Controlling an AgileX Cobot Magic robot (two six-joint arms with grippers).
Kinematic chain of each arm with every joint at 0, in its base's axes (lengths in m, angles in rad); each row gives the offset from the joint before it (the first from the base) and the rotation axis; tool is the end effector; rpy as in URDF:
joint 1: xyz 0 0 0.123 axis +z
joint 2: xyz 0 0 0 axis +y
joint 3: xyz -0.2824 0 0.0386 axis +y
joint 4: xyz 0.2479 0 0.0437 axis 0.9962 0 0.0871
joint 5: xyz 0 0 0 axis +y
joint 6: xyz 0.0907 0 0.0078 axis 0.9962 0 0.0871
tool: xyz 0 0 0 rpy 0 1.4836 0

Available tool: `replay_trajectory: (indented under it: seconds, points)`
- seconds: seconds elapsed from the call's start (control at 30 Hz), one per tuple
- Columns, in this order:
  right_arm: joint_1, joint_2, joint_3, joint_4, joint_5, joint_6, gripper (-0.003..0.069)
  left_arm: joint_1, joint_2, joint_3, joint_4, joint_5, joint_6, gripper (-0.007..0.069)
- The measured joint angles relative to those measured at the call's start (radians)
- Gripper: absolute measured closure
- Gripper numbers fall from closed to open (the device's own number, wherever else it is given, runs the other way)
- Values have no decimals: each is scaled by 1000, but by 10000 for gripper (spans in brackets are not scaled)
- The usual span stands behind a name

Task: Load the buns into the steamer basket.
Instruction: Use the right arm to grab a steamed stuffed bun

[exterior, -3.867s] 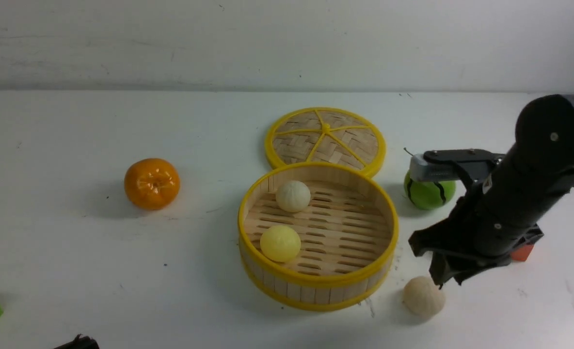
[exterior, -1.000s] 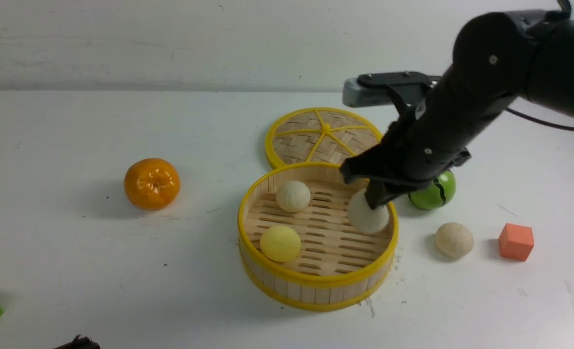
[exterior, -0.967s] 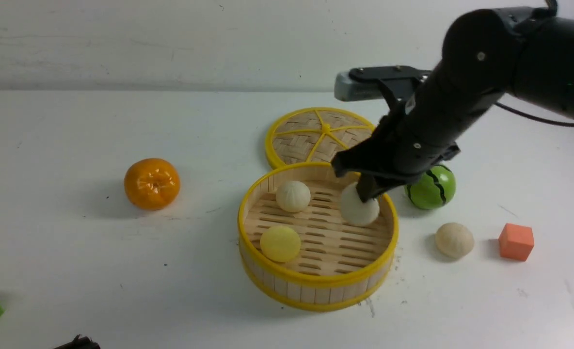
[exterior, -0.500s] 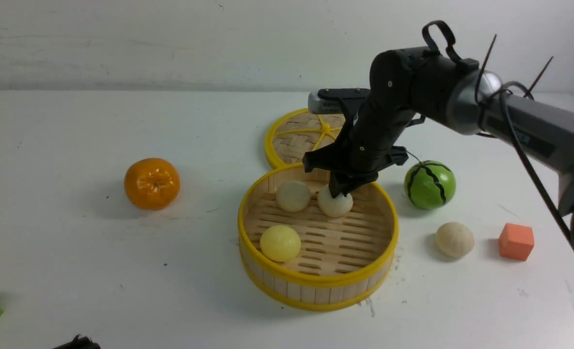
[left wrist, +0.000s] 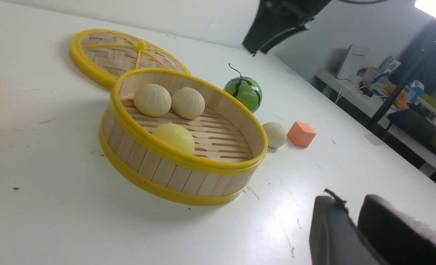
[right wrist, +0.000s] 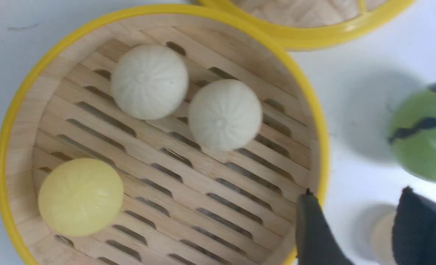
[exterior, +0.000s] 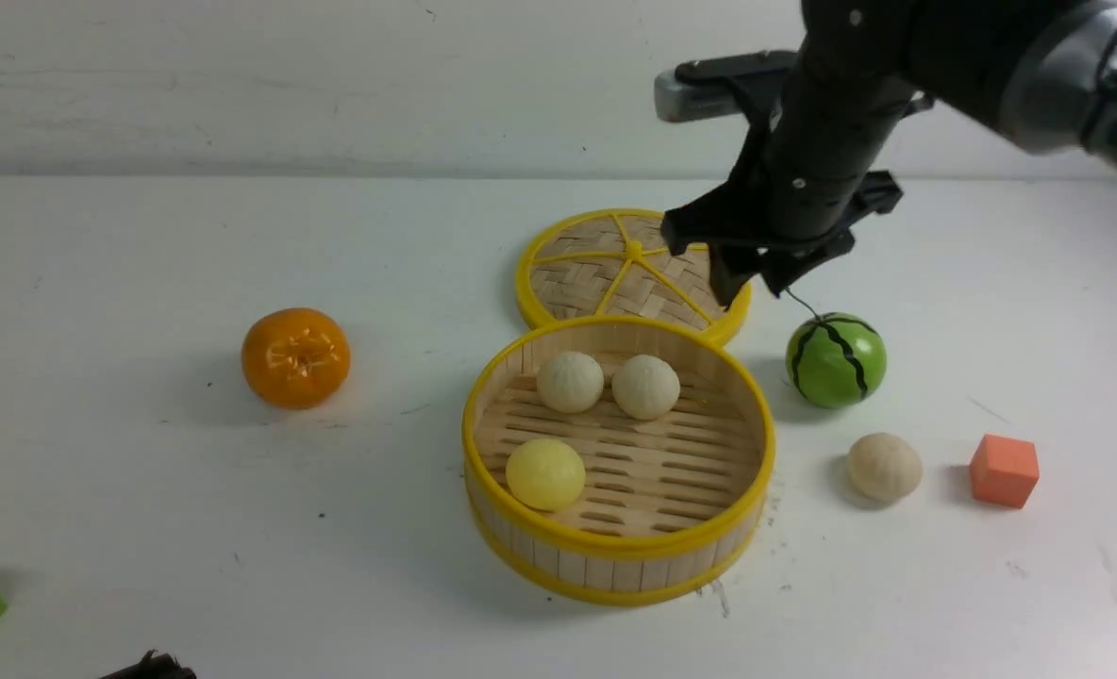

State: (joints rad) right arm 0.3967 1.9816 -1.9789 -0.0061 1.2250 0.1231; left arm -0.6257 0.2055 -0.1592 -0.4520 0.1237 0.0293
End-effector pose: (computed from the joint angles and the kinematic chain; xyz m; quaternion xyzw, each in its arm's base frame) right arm 0.4005 0.1672 0.3267 -0.1336 0.9678 0.0519 0.2071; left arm 0.0552 -0.0460 0.2441 0.0935 0.7256 -0.3573 0.5807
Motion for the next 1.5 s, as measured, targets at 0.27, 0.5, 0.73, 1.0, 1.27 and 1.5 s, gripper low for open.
replay_trajectory:
  seconds: [0.27, 0.5, 0.73, 1.0, 1.27, 1.5]
  points:
    - [-153, -171, 372, 6, 5, 73, 617, 0, 0, 0, 0, 0, 0, 502]
    - [-205, -112, 474, 62, -131, 76, 521, 0, 0, 0, 0, 0, 0, 496]
    - [-207, -54, 474, 64, -207, 76, 351, 0, 0, 0, 0, 1, 0, 494]
    - [-207, -11, 474, 48, -260, 76, 350, 0, 0, 0, 0, 1, 0, 487]
    - [-207, 15, 474, 41, -294, 76, 426, 0, 0, 0, 0, 1, 0, 477]
    - [-207, 15, 474, 41, -294, 76, 458, 0, 0, 0, 0, 1, 0, 470]
